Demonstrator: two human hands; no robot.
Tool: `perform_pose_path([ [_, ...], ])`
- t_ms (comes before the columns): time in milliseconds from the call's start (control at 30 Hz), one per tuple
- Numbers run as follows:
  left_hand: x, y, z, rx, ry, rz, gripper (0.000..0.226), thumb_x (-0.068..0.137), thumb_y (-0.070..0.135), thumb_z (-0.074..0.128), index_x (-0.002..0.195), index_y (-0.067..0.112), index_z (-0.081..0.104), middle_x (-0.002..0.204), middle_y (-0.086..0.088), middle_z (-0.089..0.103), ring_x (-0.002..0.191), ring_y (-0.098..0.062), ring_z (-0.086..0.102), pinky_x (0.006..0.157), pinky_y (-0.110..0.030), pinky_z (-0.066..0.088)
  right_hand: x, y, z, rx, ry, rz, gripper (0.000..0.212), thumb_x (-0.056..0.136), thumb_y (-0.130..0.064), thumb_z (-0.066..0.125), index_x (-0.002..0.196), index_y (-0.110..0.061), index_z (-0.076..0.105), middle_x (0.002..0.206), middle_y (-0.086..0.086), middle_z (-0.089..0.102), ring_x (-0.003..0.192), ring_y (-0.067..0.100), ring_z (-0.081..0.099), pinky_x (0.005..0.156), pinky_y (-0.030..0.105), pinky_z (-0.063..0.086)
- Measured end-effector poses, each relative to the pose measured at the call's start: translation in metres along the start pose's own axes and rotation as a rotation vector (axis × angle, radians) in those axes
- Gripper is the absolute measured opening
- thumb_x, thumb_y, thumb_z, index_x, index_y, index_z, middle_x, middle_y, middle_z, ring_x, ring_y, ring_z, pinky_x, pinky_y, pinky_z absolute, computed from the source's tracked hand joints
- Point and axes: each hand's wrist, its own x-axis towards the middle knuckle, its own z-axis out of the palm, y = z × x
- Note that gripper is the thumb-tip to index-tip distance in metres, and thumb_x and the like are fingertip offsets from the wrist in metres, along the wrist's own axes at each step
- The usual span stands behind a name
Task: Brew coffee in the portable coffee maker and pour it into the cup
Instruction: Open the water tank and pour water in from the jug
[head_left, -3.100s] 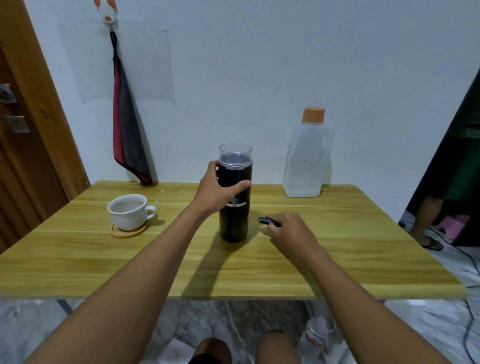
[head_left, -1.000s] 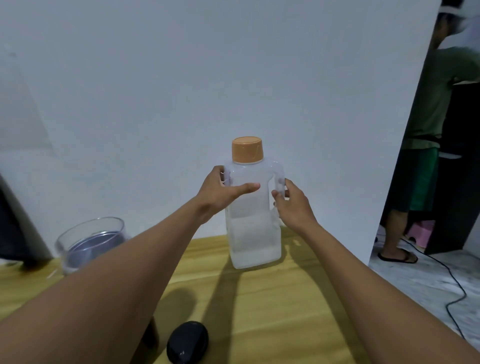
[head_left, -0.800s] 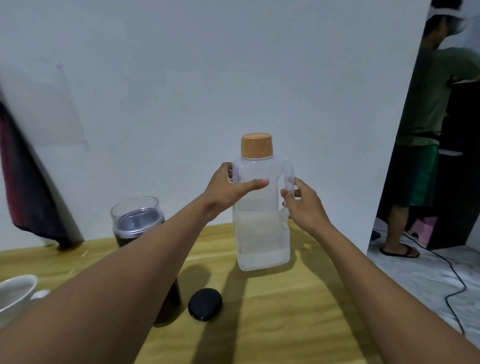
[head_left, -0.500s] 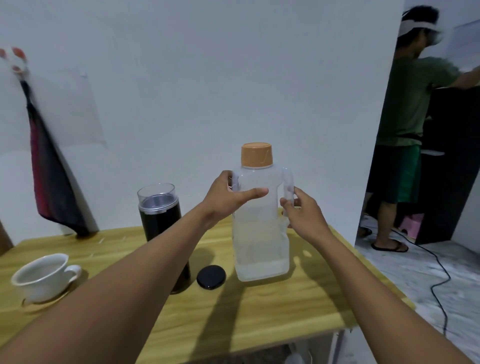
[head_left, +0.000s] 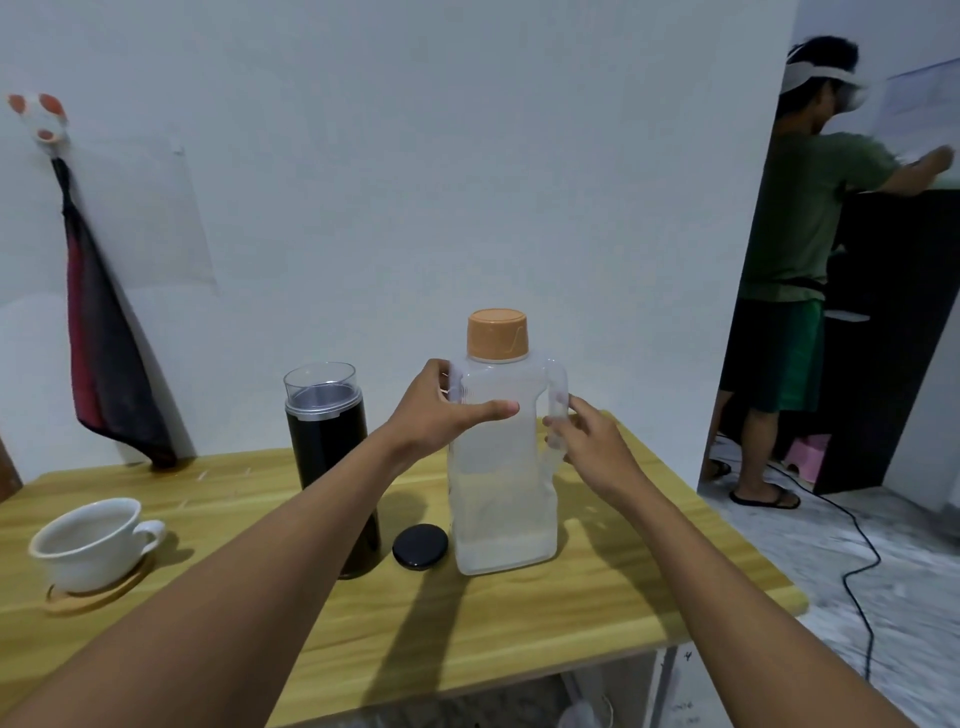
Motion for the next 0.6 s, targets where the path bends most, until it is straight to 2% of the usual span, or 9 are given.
perform_pose_path([
  [100,0.004,0.001,-0.004,0.024,-0.027,-0.014,0.072,0.062,0.050,0.093,0.113,0.027,0.047,0.115,0.008,0.056,0.099,0.000,0.057,0.067,-0.017,0.045,0.009,-0.025,-0.008,0.039,0.088,-0.079,0.034,0.104,-0.036,0.047,0.132,-0.024,0.062,0.132,-0.009,0.062,0.124,0.009,0.056,0.108,0.036,0.043],
  [167,0.005,0.001,-0.003,0.008,-0.044,-0.025,0.075,0.061,0.048,0.094,0.114,0.027,0.045,0.116,0.009,0.055,0.100,0.001,0.056,0.067,-0.017,0.045,0.015,-0.054,-0.006,-0.011,0.125,-0.174,0.045,0.099,-0.048,0.053,0.136,-0.025,0.057,0.133,-0.011,0.059,0.120,0.000,0.055,0.108,0.032,0.042],
  [267,0.005,-0.001,-0.002,0.009,-0.049,-0.019,0.075,0.063,0.047,0.094,0.118,0.023,0.048,0.117,0.005,0.059,0.101,-0.004,0.059,0.072,-0.022,0.051,0.022,-0.093,0.015,-0.240,0.056,-0.197,0.085,0.077,-0.079,0.055,0.146,-0.031,0.043,0.141,-0.006,0.055,0.125,0.012,0.054,0.104,0.041,0.045],
  [333,0.005,-0.003,-0.003,0.061,-0.048,0.005,0.070,0.065,0.050,0.092,0.114,0.018,0.053,0.114,0.001,0.061,0.101,-0.013,0.061,0.079,-0.032,0.054,0.025,-0.107,0.031,-0.394,0.055,-0.181,0.101,0.070,-0.084,0.057,0.150,-0.028,0.034,0.142,-0.003,0.054,0.125,0.019,0.055,0.098,0.041,0.048],
  [467,0.006,-0.007,-0.003,0.064,-0.039,0.025,0.069,0.062,0.057,0.090,0.108,0.019,0.056,0.109,-0.002,0.063,0.098,-0.021,0.061,0.081,-0.039,0.053,0.034,-0.103,0.038,-0.365,0.161,-0.218,0.082,0.078,-0.061,0.073,0.142,-0.018,0.045,0.130,-0.001,0.061,0.108,0.016,0.058,0.087,0.030,0.049],
  [533,0.006,-0.008,-0.003,0.033,-0.035,0.023,0.075,0.054,0.061,0.089,0.109,0.020,0.058,0.111,-0.003,0.066,0.102,-0.021,0.063,0.086,-0.040,0.056,0.037,-0.099,0.035,-0.316,0.137,-0.243,0.077,0.077,-0.059,0.075,0.138,-0.019,0.050,0.120,-0.005,0.061,0.099,0.010,0.055,0.081,0.025,0.046],
  [600,0.006,-0.009,-0.003,0.008,-0.030,0.022,0.079,0.050,0.064,0.088,0.111,0.024,0.059,0.111,0.003,0.067,0.103,-0.016,0.065,0.088,-0.038,0.057,0.042,-0.099,0.030,-0.295,0.098,-0.253,0.072,0.075,-0.058,0.077,0.133,-0.021,0.053,0.112,-0.010,0.059,0.097,0.009,0.056,0.079,0.023,0.046],
])
